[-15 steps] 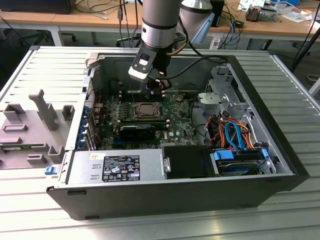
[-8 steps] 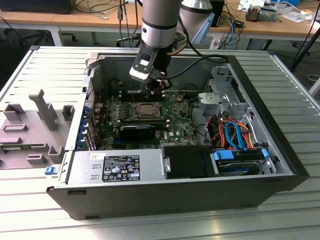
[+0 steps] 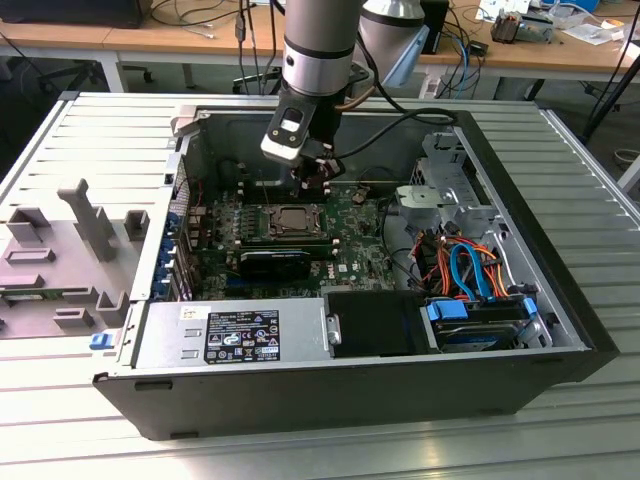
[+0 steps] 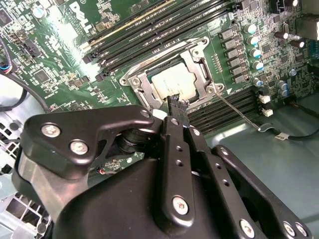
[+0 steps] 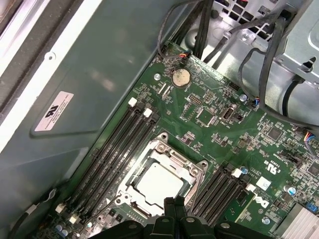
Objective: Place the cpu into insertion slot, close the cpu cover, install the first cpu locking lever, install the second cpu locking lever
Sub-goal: 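Install the first cpu locking lever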
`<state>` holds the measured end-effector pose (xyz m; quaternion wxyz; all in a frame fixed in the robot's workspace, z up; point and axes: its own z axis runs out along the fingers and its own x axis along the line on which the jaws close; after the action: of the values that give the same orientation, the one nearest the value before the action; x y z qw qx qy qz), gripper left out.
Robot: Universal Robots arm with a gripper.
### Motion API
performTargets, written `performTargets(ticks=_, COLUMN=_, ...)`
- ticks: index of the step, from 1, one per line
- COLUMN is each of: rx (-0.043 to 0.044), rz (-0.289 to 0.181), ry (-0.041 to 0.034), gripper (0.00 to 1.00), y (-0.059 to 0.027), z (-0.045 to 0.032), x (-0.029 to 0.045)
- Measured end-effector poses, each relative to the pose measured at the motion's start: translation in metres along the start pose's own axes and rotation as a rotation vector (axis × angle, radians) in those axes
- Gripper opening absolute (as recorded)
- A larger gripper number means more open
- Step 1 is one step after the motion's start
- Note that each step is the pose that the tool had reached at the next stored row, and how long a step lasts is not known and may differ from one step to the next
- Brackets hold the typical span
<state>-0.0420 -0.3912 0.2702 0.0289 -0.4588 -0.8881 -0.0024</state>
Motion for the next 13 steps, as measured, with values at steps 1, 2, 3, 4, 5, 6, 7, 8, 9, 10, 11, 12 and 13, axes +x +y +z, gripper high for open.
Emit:
performTargets(ticks=1, rx=0.0001, rz=-0.003, ry=-0.0001, gripper=0.11, y=0.0, z=0.0, x=0.0)
performTargets(ticks=2, rx=0.0003, rz=-0.005, ry=-0.0001, gripper=0.11, y=0.0, z=0.0, x=0.0)
performTargets(ticks=3, rx=0.0004, rz=-0.007, ry=-0.0001, gripper=0.11, y=0.0, z=0.0, x=0.0)
performTargets(ticks=4, rx=0.0005, rz=-0.01, ry=-0.0003, gripper=0.11, y=0.0, z=0.0, x=0.0)
performTargets(ticks=5, rx=0.0008, rz=-0.015, ry=-0.0003, gripper=0.11, y=0.0, z=0.0, x=0.0)
performTargets(ticks=6, rx=0.001, rz=-0.019, ry=-0.0004, gripper=0.11, y=0.0, z=0.0, x=0.0)
performTargets(ticks=7, rx=0.0012, rz=-0.022, ry=-0.0005, gripper=0.11, y=0.0, z=0.0, x=0.0)
performTargets(ticks=8, rx=0.0014, rz=-0.025, ry=-0.0006, gripper=0.11, y=0.0, z=0.0, x=0.0)
performTargets(ticks=9, rx=0.0015, rz=-0.028, ry=-0.0007, gripper=0.11, y=0.0, z=0.0, x=0.0)
performTargets(ticks=10, rx=0.0017, rz=-0.031, ry=-0.0007, gripper=0.11, y=0.0, z=0.0, x=0.0)
performTargets(ticks=11, rx=0.0018, rz=-0.034, ry=-0.0008, gripper=0.11, y=0.0, z=0.0, x=0.0)
performTargets(ticks=12, rx=0.0021, rz=-0.039, ry=-0.0009, gripper=0.11, y=0.0, z=0.0, x=0.0)
performTargets(ticks=13, rx=0.0023, rz=-0.042, ry=-0.001, gripper=0.11, y=0.0, z=0.0, x=0.0)
